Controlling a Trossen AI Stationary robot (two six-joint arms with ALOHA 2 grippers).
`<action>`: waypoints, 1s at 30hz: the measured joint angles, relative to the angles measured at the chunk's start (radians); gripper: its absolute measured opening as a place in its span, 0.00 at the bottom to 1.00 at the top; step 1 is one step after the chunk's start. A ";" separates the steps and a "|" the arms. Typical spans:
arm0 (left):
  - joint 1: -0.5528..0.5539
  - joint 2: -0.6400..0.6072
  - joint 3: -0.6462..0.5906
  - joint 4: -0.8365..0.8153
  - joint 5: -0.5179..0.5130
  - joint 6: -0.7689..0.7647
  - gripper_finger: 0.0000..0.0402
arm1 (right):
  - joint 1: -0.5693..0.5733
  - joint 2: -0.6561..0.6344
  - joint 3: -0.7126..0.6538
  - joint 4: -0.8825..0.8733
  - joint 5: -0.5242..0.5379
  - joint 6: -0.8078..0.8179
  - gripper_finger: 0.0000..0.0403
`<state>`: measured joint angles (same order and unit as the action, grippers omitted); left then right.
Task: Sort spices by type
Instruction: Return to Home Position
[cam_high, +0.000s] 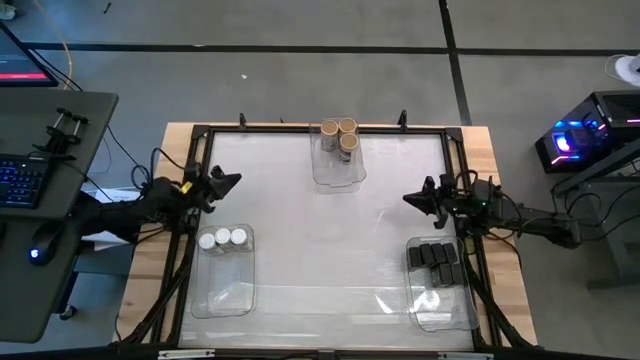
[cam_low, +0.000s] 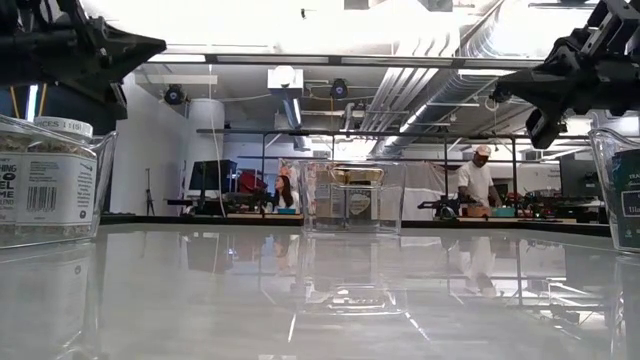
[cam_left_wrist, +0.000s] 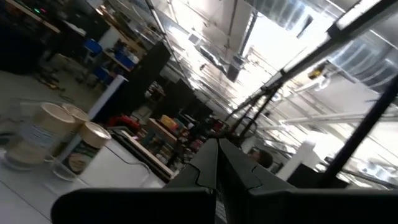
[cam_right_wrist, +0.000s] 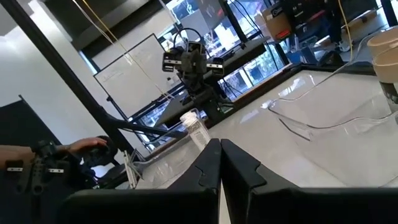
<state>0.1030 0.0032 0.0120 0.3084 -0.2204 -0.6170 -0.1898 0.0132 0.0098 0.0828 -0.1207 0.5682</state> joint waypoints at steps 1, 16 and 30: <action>-0.013 0.000 0.000 -0.001 0.000 0.000 0.00 | 0.000 0.000 0.000 -0.001 0.000 0.000 0.00; -0.115 0.000 0.000 -0.170 0.076 0.517 0.00 | 0.000 0.000 0.000 -0.051 0.004 0.000 0.00; -0.131 0.008 0.000 -0.248 0.131 0.658 0.00 | 0.000 0.000 0.000 -0.051 0.004 0.000 0.00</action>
<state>-0.0277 0.0109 0.0116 0.0602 -0.0898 0.0409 -0.1898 0.0135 0.0101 0.0315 -0.1169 0.5682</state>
